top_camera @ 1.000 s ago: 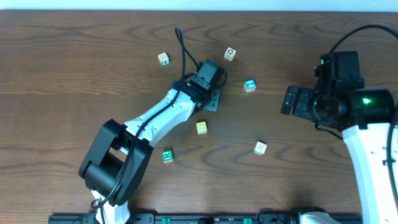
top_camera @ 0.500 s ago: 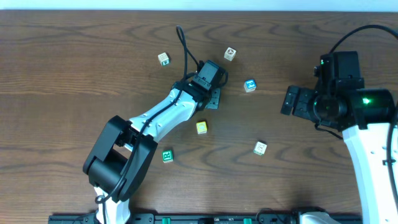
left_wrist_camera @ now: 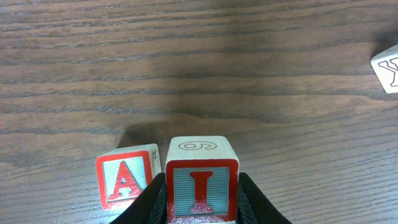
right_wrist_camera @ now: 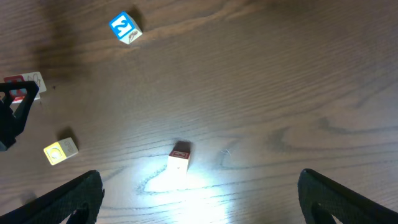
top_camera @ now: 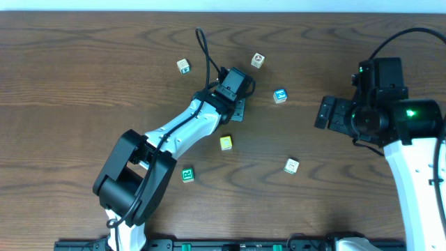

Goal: Spell out Ai2
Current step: 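Align the held 'I' block to the right of the 'A' block, then lower the 'I' block next to 'A' and open the left gripper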

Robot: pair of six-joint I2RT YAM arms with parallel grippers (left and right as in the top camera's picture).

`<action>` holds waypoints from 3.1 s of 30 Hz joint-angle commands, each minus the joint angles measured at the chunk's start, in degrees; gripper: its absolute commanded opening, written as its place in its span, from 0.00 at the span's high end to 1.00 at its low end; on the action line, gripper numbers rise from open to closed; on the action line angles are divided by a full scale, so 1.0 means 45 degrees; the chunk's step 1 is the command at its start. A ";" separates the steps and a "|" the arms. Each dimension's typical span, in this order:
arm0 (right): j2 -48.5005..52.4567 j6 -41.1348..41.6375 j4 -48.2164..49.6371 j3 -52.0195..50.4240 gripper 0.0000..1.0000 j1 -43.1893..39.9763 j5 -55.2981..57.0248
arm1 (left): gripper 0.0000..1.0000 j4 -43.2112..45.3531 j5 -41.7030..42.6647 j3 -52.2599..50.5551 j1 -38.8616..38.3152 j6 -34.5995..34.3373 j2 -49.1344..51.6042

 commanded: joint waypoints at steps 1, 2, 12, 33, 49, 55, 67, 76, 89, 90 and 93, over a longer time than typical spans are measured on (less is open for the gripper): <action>-0.0112 0.0087 -0.0015 -0.0044 0.01 0.0092 0.0136 | 0.86 -0.0063 -0.0102 0.0291 -0.0039 -0.0175 0.0136; -0.0112 0.0087 -0.0015 -0.0044 0.01 0.0092 0.0136 | 0.86 -0.0039 -0.0063 0.0291 -0.0039 -0.0277 0.0141; -0.0112 0.0083 -0.0058 -0.0044 0.01 0.0092 0.0141 | 0.88 0.0083 -0.0024 0.0291 -0.0039 -0.0457 0.0865; -0.0112 0.0083 -0.0058 -0.0044 0.01 0.0092 0.0146 | 0.80 0.0408 0.0146 0.0291 -0.0039 -0.0772 0.0923; -0.0112 0.0083 -0.0058 -0.0044 0.01 0.0092 0.0146 | 0.71 0.0413 0.0015 0.0291 -0.0039 -0.0777 0.0923; -0.0112 0.0083 -0.0058 -0.0044 0.01 0.0092 0.0146 | 0.62 0.0427 0.0015 0.0291 -0.0039 -0.0777 0.0923; -0.0112 0.0083 -0.0058 -0.0044 0.01 0.0092 0.0165 | 0.60 0.0631 0.0015 0.0291 -0.0039 -0.0772 0.0918; -0.0112 0.0083 -0.0058 -0.0044 0.01 0.0092 0.0189 | 0.59 0.0627 -0.0039 0.0461 -0.0039 -0.0675 0.0869; -0.0112 0.0083 -0.0083 -0.0044 0.01 0.0092 0.0189 | 0.60 -0.2118 -0.1166 0.2783 -0.0039 0.0335 0.0427; -0.0112 0.0083 -0.0097 -0.0044 0.01 0.0092 0.0189 | 0.59 -0.2365 -0.1545 0.2856 -0.0034 0.0325 0.0364; -0.0112 0.0083 -0.0131 -0.0044 0.01 0.0092 0.0189 | 0.57 -0.3351 -0.3293 0.2909 -0.0015 0.0175 0.0262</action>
